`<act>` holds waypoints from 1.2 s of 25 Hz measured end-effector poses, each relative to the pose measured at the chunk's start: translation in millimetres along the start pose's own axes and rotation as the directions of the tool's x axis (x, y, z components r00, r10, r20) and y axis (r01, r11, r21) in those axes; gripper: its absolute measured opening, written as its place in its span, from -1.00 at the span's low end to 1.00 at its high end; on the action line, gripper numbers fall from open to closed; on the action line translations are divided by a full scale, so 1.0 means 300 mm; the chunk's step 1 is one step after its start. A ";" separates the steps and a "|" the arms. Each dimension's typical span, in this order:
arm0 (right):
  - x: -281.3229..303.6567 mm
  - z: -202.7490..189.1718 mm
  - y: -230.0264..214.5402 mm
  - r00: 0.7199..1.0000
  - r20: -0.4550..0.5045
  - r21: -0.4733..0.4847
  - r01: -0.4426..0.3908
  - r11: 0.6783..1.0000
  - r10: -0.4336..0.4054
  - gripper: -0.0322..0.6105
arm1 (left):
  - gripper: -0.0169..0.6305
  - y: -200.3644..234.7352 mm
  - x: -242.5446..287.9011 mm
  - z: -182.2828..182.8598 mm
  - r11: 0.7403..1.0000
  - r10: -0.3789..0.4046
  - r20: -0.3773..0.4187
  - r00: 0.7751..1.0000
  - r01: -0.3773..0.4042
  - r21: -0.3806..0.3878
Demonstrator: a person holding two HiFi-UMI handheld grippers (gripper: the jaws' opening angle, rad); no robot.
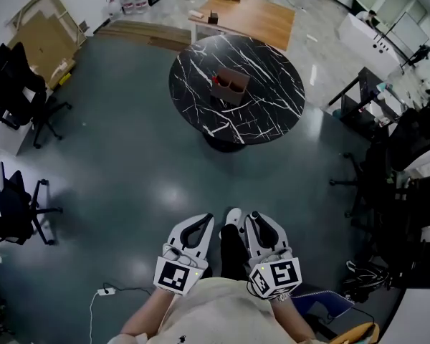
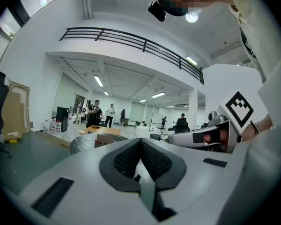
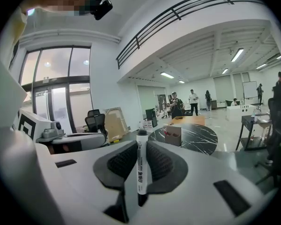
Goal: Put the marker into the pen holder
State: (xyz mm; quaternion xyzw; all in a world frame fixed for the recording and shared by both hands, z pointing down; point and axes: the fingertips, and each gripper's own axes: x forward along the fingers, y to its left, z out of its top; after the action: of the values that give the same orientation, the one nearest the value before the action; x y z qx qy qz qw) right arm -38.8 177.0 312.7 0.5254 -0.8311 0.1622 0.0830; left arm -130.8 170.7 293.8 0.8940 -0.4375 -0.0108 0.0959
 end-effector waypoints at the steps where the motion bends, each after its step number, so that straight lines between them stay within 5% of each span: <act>1: 0.052 0.015 -0.048 1.000 0.002 0.008 -0.003 1.000 0.003 -0.66 | -0.92 0.026 0.064 0.003 1.000 0.008 0.000 1.000 -0.008 0.005; 16: 0.586 0.256 -0.597 0.990 0.078 -0.007 -0.114 0.993 0.114 -0.66 | -0.92 0.245 0.742 0.082 0.985 0.156 0.035 0.987 -0.159 0.068; 23: 0.727 0.337 -0.704 0.990 0.105 -0.033 -0.095 0.995 0.098 -0.66 | -0.92 0.333 0.962 0.111 0.990 0.097 0.055 0.994 -0.102 0.093; 26: 0.994 0.459 -0.868 0.995 0.083 -0.028 -0.044 0.999 0.046 -0.66 | -0.92 0.531 1.266 0.174 0.996 0.058 0.052 0.997 -0.061 0.071; 30: 1.606 0.711 -1.107 0.997 0.058 -0.024 0.042 0.999 -0.040 -0.66 | -0.91 1.018 1.820 0.277 0.999 -0.024 0.028 0.999 0.023 0.028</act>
State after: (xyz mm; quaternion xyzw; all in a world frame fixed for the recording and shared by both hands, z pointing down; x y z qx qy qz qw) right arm 57.8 -438.1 322.8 0.5457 -0.8242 0.1347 0.0690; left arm -40.8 -453.9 302.8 0.9002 -0.4283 -0.0188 0.0772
